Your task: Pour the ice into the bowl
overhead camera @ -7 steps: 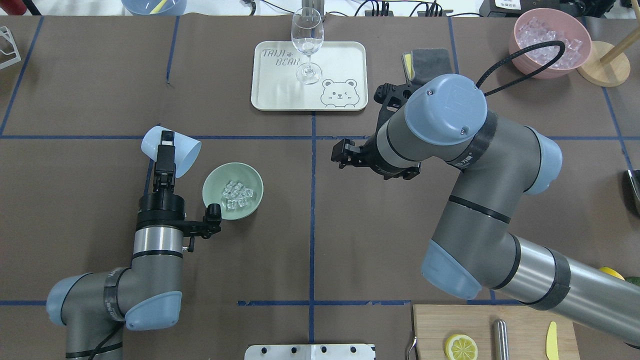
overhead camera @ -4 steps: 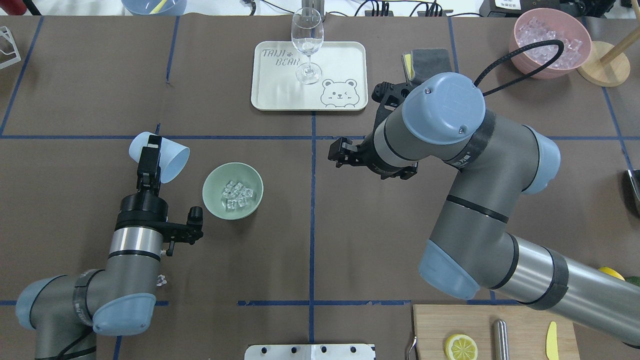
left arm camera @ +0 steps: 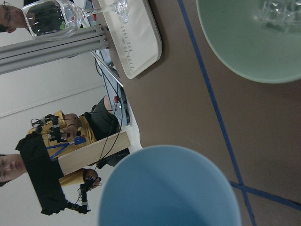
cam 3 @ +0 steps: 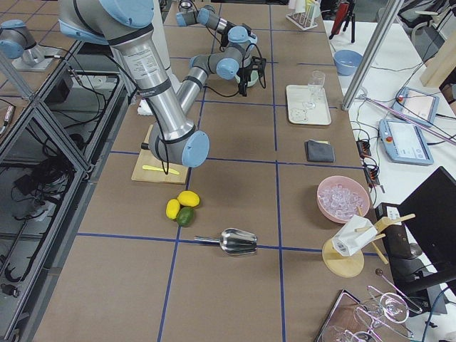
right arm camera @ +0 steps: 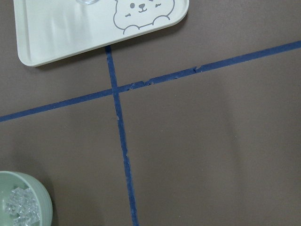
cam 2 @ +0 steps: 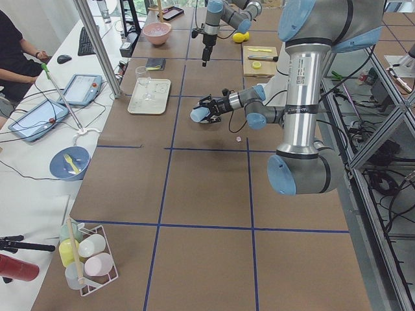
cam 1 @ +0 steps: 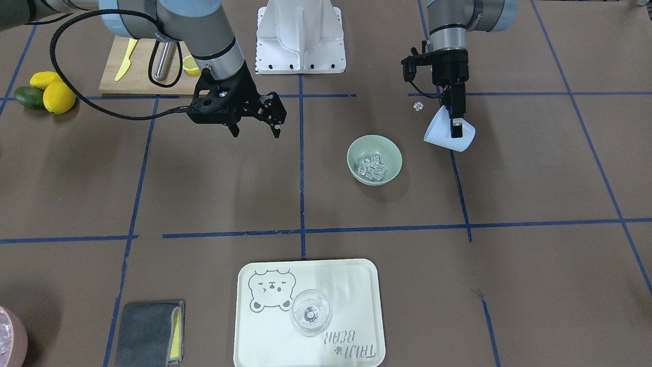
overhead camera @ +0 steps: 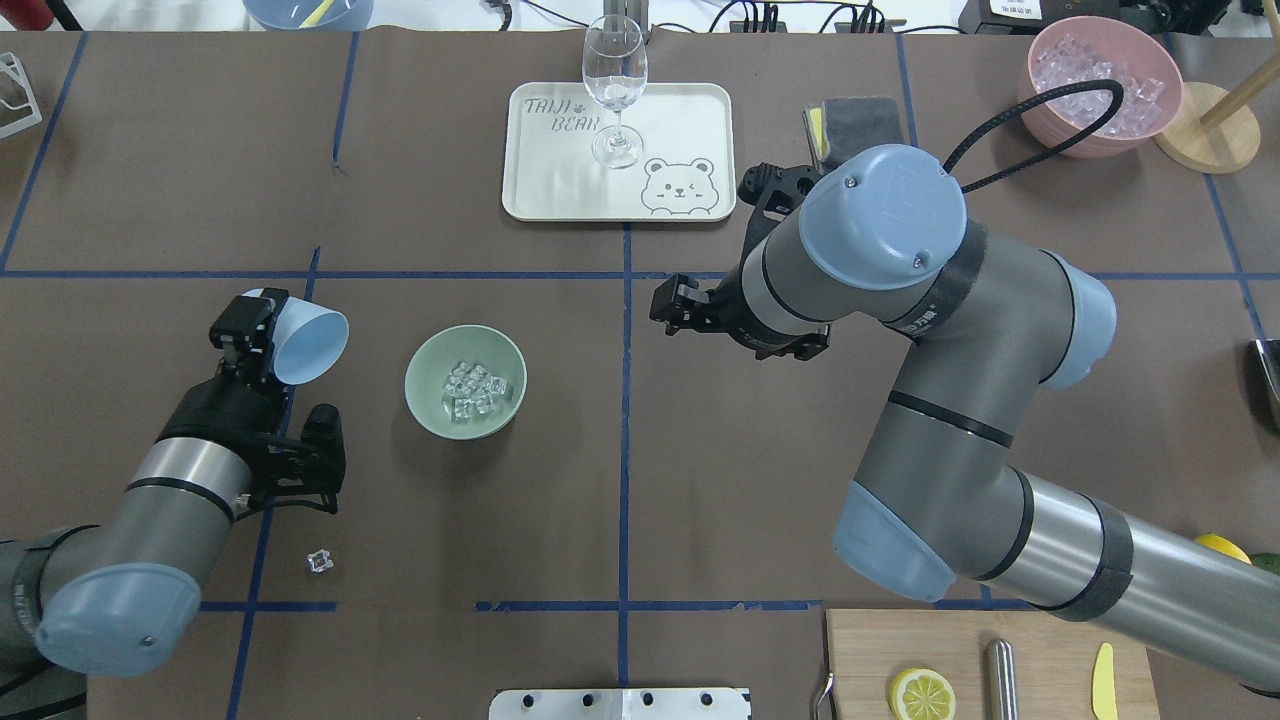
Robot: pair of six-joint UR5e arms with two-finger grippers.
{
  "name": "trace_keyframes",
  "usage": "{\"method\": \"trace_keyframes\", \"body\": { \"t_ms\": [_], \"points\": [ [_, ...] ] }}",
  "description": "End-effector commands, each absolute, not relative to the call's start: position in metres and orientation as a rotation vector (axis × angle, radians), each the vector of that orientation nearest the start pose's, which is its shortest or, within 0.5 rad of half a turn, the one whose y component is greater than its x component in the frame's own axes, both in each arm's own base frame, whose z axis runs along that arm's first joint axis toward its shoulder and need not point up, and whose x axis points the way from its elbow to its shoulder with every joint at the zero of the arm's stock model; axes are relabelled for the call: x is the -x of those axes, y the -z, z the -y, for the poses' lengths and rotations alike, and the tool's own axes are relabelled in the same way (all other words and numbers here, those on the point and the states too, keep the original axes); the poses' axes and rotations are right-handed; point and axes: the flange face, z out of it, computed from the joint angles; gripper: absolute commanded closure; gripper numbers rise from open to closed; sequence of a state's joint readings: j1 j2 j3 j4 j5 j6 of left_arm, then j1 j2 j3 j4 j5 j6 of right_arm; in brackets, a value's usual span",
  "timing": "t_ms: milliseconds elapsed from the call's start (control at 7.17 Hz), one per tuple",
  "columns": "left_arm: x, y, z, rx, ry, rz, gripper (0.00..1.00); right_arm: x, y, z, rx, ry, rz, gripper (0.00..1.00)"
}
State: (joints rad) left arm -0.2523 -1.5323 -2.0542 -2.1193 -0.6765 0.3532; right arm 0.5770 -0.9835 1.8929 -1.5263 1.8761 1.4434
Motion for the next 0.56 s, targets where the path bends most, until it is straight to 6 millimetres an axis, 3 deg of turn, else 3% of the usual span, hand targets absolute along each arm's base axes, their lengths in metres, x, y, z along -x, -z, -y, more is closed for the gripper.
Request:
{"method": "trace_keyframes", "body": {
  "t_ms": [0,279,418],
  "points": [
    [-0.337,-0.423,0.304,-1.263,-0.681,-0.037,1.0,0.459,-0.176,0.419,-0.058,-0.272,0.994,0.0],
    [-0.286,-0.505,0.293,-1.35,-0.442,-0.256,1.0,0.463,-0.175,0.414,-0.043,-0.281,0.996,0.0],
    [-0.265,-0.522,0.297,-1.38,-0.353,-0.314,1.0,0.466,-0.171,0.411,-0.043,-0.276,1.001,0.0]
  ]
}}
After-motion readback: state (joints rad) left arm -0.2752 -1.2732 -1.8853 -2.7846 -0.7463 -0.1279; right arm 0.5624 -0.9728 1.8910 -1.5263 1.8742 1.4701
